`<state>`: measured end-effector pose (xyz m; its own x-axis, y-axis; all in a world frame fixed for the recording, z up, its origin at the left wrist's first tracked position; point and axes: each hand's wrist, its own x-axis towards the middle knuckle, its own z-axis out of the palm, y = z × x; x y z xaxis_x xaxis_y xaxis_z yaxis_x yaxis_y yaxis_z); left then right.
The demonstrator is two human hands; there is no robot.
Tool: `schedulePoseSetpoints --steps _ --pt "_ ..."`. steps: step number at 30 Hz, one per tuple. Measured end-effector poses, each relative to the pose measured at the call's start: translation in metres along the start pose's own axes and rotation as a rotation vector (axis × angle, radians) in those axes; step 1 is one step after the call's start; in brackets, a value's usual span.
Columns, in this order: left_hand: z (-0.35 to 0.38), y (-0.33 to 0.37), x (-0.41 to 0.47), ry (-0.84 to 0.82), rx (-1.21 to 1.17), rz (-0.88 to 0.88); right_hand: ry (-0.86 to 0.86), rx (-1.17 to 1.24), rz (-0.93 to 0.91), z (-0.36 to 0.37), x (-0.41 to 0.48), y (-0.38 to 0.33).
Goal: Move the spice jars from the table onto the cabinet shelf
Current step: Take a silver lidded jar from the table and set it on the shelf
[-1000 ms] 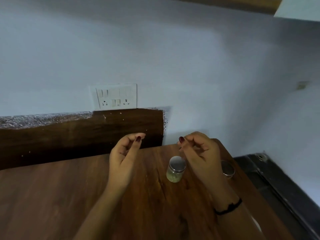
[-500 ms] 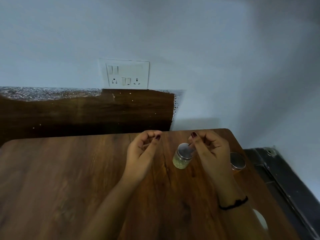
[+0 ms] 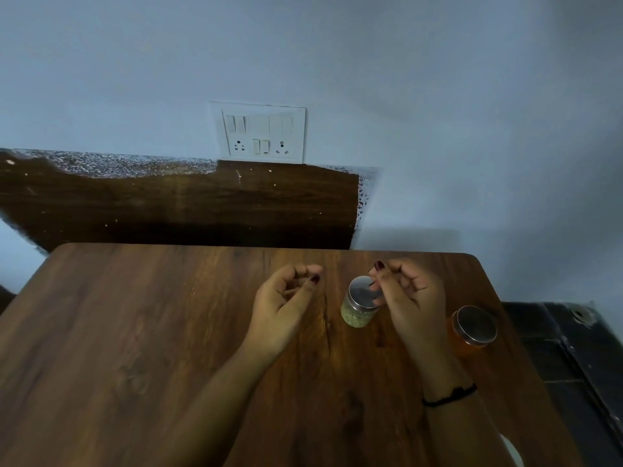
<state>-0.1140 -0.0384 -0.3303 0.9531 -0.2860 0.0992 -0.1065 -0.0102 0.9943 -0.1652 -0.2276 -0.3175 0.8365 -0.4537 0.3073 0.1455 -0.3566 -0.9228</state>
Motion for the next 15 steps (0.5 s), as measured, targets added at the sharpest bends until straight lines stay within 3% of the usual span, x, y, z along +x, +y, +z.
schedulePoseSetpoints --steps 6,15 --pt "0.004 -0.011 0.001 0.022 0.038 -0.025 -0.017 -0.007 0.055 -0.01 0.011 0.026" --pt "0.015 -0.026 0.001 0.046 0.043 -0.103 -0.076 -0.286 0.153 -0.004 0.019 0.08"
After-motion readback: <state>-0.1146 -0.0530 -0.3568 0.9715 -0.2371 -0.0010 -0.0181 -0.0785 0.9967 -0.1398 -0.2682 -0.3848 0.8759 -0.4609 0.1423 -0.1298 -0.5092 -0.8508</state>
